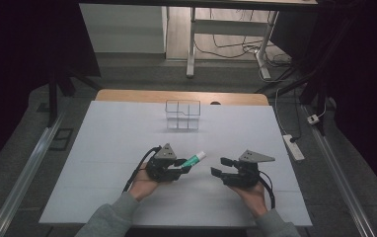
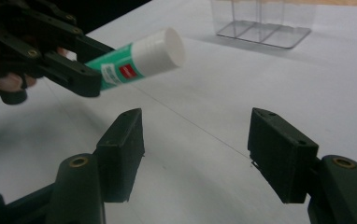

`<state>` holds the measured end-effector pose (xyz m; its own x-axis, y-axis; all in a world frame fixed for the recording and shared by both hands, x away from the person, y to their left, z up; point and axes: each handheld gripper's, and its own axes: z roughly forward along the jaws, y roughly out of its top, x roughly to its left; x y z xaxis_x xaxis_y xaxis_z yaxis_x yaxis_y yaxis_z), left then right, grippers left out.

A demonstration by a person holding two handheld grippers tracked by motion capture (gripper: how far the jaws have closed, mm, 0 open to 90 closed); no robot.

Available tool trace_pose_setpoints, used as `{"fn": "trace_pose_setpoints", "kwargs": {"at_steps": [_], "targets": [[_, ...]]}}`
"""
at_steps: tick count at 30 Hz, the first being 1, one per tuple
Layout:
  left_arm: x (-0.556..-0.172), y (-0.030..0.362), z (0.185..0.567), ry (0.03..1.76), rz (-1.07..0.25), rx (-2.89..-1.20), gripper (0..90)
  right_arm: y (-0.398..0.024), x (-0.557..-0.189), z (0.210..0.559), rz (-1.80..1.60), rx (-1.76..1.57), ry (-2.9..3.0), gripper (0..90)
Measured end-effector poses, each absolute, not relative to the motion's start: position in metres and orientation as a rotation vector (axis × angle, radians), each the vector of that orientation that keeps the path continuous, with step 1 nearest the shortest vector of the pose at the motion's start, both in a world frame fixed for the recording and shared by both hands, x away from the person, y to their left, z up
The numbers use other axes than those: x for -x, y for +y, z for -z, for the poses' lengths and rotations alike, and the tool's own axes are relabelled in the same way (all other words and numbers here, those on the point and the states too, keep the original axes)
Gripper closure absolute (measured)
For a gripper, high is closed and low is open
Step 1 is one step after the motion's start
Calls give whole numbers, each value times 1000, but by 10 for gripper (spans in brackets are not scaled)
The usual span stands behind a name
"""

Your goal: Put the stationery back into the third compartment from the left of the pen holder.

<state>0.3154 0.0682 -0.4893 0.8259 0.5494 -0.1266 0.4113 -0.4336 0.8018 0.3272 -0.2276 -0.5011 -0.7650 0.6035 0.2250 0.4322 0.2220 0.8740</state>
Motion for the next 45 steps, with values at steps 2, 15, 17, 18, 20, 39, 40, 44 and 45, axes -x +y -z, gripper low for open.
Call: {"fn": "trace_pose_setpoints", "kwargs": {"at_steps": [2,15,17,18,20,39,40,44,45], "targets": [[-315,67,489,700,-193,-2089,656,-221,-328,502,-1606,-1001,2331,365],[-311,61,489,665,-214,-2079,655,-199,-333,505,-1694,-1050,2353,365],[-310,59,490,653,-211,-2079,655,-197,-334,505,-1701,-1051,2355,366],[-310,58,490,645,-215,-2083,655,-197,-334,505,-1708,-1050,2353,369],[-309,56,491,634,-215,-2092,655,-196,-335,504,-1735,-1064,2349,382],[-307,41,501,605,-316,-2176,654,-197,-340,502,-1886,-1103,2306,555],[-307,41,501,604,-318,-2181,654,-197,-340,501,-1900,-1102,2307,573],[-308,41,503,601,-304,-2193,653,-195,-339,499,-1928,-1059,2326,631],[-309,41,503,599,-297,-2188,652,-195,-339,497,-1919,-1031,2336,639]]}}
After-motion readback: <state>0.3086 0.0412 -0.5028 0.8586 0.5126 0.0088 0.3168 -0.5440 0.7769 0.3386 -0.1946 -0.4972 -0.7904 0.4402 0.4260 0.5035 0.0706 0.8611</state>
